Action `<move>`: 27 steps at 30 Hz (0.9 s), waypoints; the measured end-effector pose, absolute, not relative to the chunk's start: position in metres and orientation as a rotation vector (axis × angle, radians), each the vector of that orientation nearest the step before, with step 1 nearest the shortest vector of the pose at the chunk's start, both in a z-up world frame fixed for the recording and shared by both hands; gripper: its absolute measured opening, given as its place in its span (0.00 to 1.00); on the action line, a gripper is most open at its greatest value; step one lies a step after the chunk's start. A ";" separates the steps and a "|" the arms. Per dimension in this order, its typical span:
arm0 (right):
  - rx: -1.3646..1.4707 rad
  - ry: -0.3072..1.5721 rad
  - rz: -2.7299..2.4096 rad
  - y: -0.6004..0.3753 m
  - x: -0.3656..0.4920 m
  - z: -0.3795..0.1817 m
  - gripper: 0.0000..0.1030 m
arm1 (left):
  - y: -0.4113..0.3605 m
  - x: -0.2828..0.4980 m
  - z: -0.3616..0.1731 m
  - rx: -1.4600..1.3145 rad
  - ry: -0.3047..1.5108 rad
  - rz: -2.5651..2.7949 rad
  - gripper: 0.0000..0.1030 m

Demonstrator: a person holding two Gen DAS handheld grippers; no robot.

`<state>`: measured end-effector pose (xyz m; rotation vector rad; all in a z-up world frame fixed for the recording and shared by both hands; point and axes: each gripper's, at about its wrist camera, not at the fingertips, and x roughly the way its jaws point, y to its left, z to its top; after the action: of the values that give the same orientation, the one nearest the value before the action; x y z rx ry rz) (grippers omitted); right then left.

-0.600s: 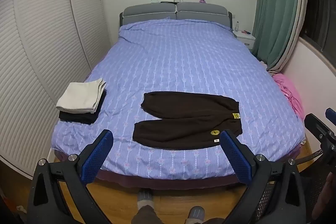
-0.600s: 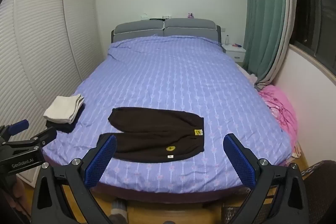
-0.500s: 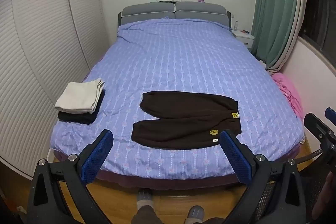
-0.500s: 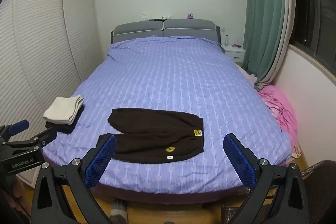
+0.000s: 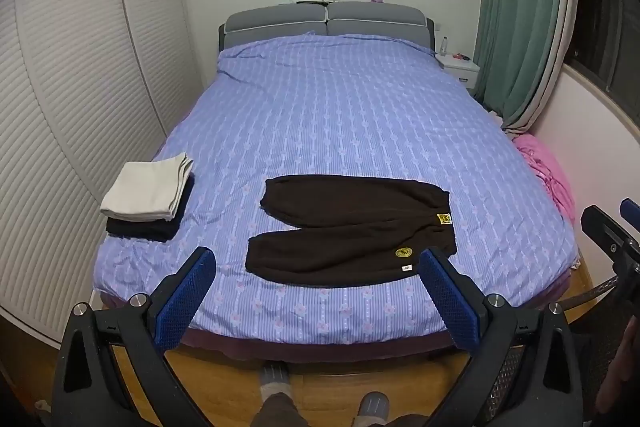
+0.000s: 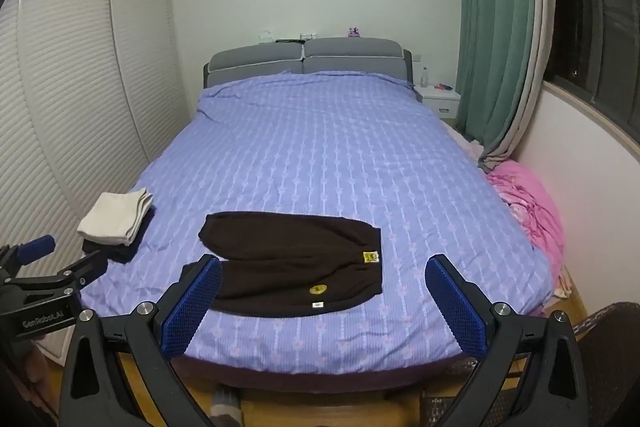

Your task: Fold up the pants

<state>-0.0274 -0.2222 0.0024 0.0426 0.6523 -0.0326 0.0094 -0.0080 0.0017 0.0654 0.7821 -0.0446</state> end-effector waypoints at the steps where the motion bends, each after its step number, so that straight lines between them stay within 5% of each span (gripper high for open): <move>1: 0.042 0.652 -0.032 -0.223 -0.027 0.003 0.99 | -0.009 0.009 0.002 0.067 0.783 -0.045 1.00; 27: 0.049 0.635 -0.066 -0.231 -0.026 0.000 0.99 | -0.015 0.013 0.003 0.085 0.765 -0.046 1.00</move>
<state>-0.0265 -0.2306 -0.0002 0.0493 0.6348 -0.0662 0.0133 -0.0153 0.0026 0.0848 0.7648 -0.0461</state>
